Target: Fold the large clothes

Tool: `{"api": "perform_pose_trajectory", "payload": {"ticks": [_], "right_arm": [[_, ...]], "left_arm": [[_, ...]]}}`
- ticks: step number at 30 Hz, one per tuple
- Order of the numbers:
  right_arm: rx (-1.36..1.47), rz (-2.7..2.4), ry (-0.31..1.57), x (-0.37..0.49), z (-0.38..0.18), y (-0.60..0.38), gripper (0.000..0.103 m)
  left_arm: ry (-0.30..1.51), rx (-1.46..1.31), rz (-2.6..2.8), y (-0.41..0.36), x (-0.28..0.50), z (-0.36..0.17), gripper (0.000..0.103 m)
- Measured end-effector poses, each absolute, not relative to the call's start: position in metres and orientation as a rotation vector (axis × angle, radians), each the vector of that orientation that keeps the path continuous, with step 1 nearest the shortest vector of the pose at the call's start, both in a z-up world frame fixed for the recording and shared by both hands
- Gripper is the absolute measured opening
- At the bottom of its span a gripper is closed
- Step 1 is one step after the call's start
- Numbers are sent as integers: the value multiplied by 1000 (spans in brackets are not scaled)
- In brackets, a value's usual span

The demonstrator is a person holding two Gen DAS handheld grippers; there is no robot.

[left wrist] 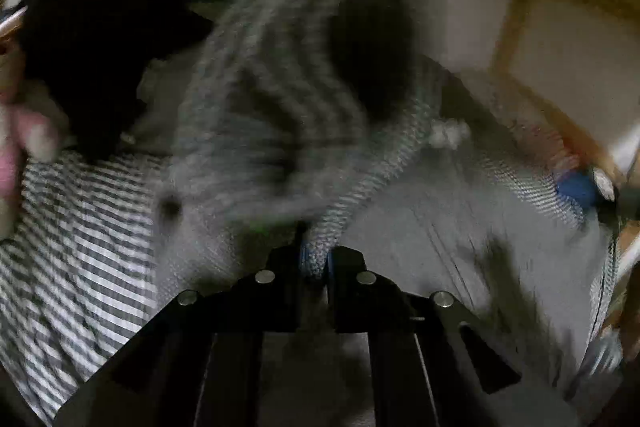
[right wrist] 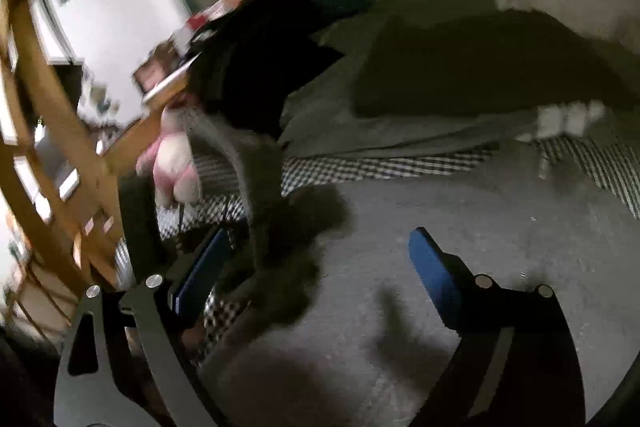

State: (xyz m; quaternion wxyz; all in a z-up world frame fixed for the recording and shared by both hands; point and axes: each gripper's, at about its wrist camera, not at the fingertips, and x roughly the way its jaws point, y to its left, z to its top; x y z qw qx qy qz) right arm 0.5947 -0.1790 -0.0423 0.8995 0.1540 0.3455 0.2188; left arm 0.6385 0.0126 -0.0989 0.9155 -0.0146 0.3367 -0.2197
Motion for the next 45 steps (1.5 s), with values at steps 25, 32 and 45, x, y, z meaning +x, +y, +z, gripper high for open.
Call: {"api": "perform_pose_trajectory", "payload": {"ticks": [25,32,45], "right_arm": [[3,423,957,697,-160,-145,17],[592,566,887,704,-144,-206,10],[1029,511,748,648,-114,-342,8]], "left_arm": [[835,64,-446,-15,624,-162,7],[795,74,-447,-16,617,-154,14],[532,154,-457,-56,537,-78,81]]}}
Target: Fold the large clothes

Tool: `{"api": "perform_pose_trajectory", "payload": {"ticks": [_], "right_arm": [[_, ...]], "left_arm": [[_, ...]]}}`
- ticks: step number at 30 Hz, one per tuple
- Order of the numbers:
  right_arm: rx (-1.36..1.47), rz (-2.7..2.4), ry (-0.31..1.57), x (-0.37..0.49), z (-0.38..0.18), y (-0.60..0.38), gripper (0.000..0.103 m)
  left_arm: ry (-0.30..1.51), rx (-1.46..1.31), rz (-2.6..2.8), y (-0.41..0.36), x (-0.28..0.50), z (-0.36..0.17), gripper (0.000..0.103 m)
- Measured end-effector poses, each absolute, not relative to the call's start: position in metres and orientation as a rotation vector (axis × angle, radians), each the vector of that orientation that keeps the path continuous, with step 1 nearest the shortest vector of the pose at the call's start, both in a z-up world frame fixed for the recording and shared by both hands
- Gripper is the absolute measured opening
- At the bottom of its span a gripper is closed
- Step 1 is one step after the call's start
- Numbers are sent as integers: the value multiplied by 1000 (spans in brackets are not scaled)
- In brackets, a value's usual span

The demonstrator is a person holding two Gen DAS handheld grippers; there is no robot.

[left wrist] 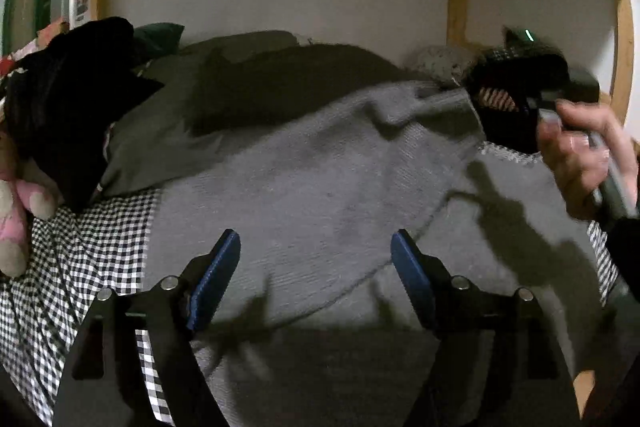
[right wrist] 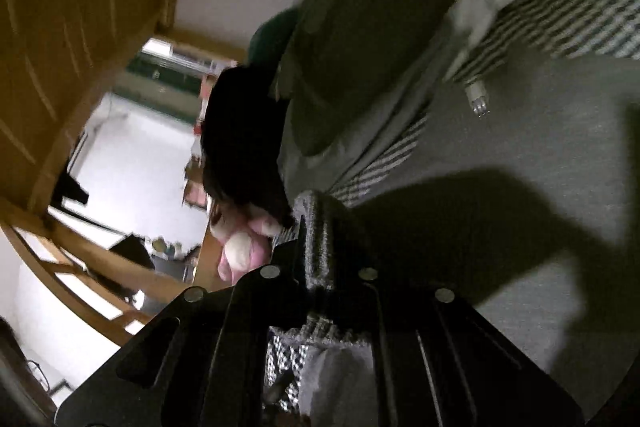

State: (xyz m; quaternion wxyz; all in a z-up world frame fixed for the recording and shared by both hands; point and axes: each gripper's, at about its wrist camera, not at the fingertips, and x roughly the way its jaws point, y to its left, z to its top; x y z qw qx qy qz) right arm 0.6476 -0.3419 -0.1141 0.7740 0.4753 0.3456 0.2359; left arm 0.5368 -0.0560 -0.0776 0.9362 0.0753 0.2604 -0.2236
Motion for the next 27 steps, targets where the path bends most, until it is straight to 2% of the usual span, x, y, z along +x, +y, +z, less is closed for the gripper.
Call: {"api": "perform_pose_trajectory", "payload": {"ticks": [1,5,9,10,11,12,13,14,18,25,26,27], "right_arm": [[1041,489,745,642,-116,-355,8],[1106,420,734,619,-130,-398,8],[1190,360,719,594,-146,-441,9],[1183,331,731,591,-150,-451,12],[1161,297,753,590,-154,-457,27],[1111,244,788,590,-159,-465,47],[1069,187,792,588,-161,-474,90],[1054,154,775,584,-162,-482,96],[973,112,752,560,-161,-511,96],[687,181,952,565,-182,-451,95],[653,148,954,567,-185,-443,90],[606,111,945,568,-186,-436,78]], "left_arm": [[531,151,-437,-58,539,-73,87],[577,122,-404,-75,564,-74,87],[643,134,-423,-113,594,-95,87],[680,164,-441,-130,601,-107,87],[713,189,-446,-142,606,-117,87],[750,212,-446,-152,611,-127,87],[799,231,-443,-162,617,-142,87],[839,244,-437,-167,621,-152,87],[872,246,-436,-165,625,-169,87],[836,226,-383,-158,610,-160,87],[809,221,-355,-154,606,-154,87],[782,223,-316,-151,603,-148,87]]}}
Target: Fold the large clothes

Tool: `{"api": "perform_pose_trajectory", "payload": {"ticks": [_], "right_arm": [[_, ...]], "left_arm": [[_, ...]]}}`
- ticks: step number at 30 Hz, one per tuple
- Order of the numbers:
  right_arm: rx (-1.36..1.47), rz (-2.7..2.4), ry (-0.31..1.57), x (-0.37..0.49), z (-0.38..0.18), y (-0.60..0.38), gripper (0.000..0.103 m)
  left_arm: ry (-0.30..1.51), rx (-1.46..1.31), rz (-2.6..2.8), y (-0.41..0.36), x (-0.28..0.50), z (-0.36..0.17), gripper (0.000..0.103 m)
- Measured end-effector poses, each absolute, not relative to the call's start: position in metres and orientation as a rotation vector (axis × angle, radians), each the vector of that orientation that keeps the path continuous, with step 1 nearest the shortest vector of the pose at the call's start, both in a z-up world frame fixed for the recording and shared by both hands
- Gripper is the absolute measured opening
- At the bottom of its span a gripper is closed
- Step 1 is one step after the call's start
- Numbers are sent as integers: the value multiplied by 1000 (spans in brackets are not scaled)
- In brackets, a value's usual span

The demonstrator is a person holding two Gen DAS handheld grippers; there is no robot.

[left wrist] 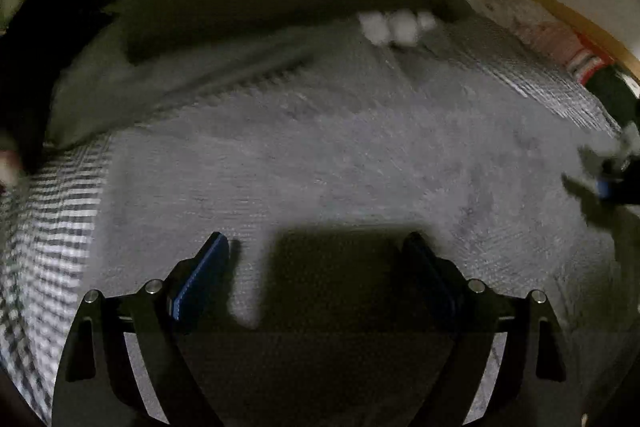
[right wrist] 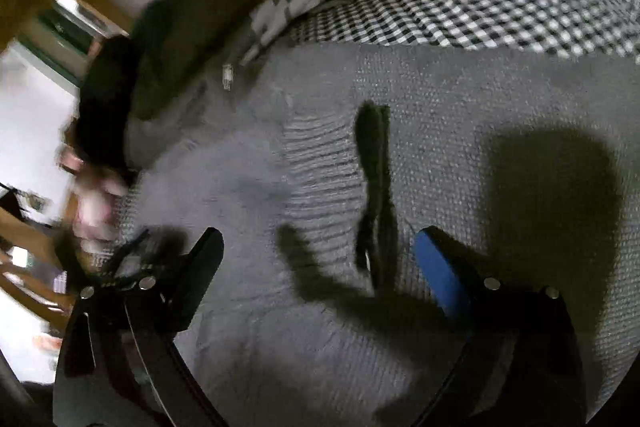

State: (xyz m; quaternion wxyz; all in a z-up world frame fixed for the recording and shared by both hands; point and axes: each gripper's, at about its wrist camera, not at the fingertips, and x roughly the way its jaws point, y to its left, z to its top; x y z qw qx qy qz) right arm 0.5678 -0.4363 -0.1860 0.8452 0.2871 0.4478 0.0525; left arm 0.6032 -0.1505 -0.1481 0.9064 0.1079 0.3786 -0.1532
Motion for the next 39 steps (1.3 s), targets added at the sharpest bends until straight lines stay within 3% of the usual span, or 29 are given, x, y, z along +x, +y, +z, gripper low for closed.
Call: {"api": "perform_pose_trajectory", "payload": {"ticks": [1,2,4,9,10,12,14,17,22,26,34,39], "right_arm": [[552,45,954,569,-185,-432,50],[518,2,961,568,-187,-430,31],[513,5,940,560,-184,-433,13],[580,-4,913,550,-185,-448,9],[585,-16,916,550,-185,-449,10],[549,-67,920,549,-179,-446,27],[449,-141,894,546,-161,-435,100],[337,-77,753,538,-126,-398,100],[136,-11,826,572,-139,-321,100],[57,-39,946,593,-181,-303,100],[108,-173,937,566,-169,-354,100],[108,-104,894,573,-157,-324,100]], "left_arm": [[743,243,-230,-142,601,-142,87],[723,260,-150,-133,604,-138,87],[744,250,-39,-111,618,-139,87],[967,-3,-73,-36,657,-168,90],[987,-65,-94,-26,659,-170,90],[972,-52,-100,-27,654,-162,90],[901,-22,-150,-40,636,-143,90],[802,40,-196,-73,612,-125,93],[811,307,-117,-143,610,-158,93],[851,268,-99,-135,615,-164,98],[863,211,-125,-124,618,-170,98],[857,211,-124,-122,619,-170,98]]}}
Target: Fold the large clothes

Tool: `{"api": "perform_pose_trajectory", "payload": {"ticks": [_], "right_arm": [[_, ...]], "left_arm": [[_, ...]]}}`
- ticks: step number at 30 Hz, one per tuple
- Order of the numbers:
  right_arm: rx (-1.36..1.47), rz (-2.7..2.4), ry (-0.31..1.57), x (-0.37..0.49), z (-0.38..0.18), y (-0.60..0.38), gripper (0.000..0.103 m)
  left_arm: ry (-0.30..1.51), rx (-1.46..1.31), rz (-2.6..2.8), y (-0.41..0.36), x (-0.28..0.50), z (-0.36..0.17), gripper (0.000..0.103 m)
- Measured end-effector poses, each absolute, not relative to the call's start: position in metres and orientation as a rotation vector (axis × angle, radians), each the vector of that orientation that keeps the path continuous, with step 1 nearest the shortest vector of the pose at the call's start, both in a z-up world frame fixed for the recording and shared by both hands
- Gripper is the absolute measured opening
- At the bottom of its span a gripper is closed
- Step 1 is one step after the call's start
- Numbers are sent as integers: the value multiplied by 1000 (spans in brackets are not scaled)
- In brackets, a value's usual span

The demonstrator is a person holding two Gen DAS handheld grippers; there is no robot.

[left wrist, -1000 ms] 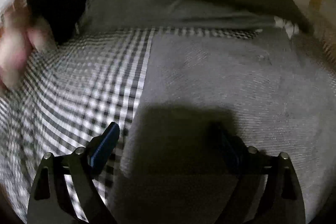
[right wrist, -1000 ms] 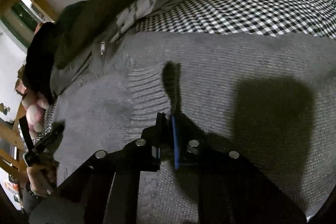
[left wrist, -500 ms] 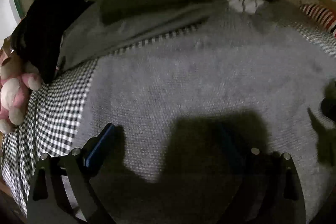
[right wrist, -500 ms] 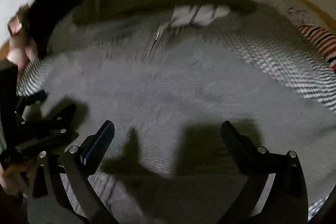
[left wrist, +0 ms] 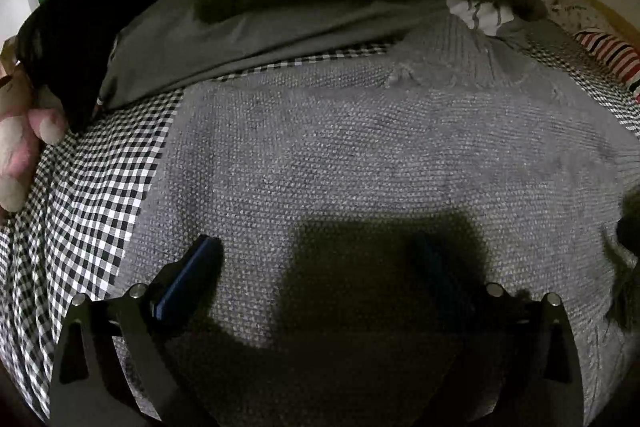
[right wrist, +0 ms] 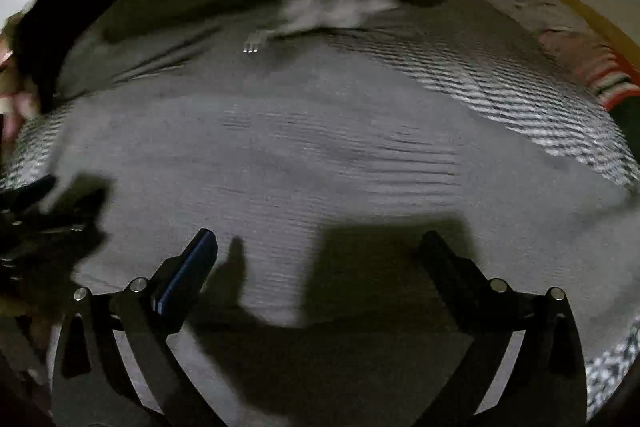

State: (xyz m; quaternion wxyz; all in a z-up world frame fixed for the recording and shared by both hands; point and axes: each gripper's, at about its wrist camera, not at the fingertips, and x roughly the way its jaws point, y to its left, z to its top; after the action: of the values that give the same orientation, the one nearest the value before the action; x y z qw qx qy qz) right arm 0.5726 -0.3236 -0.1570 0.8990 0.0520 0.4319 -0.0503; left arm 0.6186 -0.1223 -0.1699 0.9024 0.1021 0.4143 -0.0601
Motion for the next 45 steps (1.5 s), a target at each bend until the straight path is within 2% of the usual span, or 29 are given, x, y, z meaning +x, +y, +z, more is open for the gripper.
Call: {"api": "perform_pose_trajectory", "payload": {"ticks": [5,11,15,19,27,30,36,45], "right_arm": [[27,-72,928,583,-169,-296,100],[132,-200,916,568,-166,-361,100],[167,-183,860,565,-156,-359,100],[-17,-122,903,578,-170,-320,100],[198,-158,907,558,-170,-392,100],[188,-148,910,551,-165,-399,100],[227,-135,973,552,-154,-410,100],[219,-197,957,512,-130,-463,100]], "left_arm": [[852,214,-121,-122,618,-171,98],[848,213,-120,-122,618,-170,98],[846,212,-119,-122,619,-170,98],[847,214,-117,-123,619,-170,98],[852,233,-98,-127,619,-168,98],[832,227,-43,-134,610,-159,98],[851,173,-88,-176,589,-137,98],[835,190,-250,-279,558,-117,98]]}}
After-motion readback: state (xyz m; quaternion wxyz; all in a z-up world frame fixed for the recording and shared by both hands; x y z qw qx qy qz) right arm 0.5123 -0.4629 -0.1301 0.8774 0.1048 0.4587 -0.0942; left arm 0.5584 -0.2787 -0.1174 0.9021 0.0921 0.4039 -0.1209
